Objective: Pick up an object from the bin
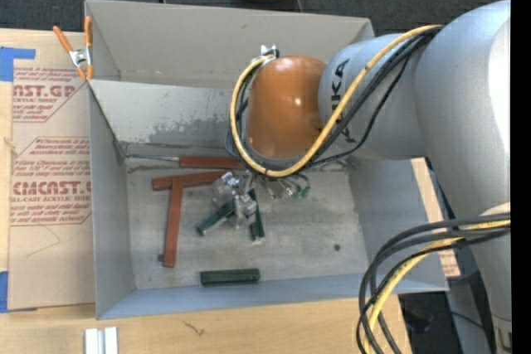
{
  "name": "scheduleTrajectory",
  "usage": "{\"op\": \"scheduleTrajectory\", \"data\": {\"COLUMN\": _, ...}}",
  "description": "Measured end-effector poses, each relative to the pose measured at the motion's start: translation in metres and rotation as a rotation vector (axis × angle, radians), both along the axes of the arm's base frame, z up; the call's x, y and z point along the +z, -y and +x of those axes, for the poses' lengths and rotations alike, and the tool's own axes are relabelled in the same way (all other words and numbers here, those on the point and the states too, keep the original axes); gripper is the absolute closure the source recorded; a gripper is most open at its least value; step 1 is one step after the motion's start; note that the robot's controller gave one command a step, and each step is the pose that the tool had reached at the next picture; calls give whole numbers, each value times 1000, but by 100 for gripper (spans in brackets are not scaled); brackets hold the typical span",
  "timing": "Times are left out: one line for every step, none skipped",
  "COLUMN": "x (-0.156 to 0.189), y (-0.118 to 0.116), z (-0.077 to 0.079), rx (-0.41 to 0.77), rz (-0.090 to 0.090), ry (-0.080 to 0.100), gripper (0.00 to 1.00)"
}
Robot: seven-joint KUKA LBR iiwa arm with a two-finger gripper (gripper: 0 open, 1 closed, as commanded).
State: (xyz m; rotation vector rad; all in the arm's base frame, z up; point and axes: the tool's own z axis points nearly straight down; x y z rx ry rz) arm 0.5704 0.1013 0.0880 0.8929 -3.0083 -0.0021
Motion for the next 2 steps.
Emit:
{"op": "scheduleTrajectory", "data": {"x": 15, "y": 0, "z": 0, "rx": 0, "rz": 0, "ry": 1, "gripper": 100}}
{"op": "scheduleTrajectory", "data": {"x": 32, "y": -1, "z": 1, "rx": 0, "rz": 0, "ry": 3, "gripper": 100}}
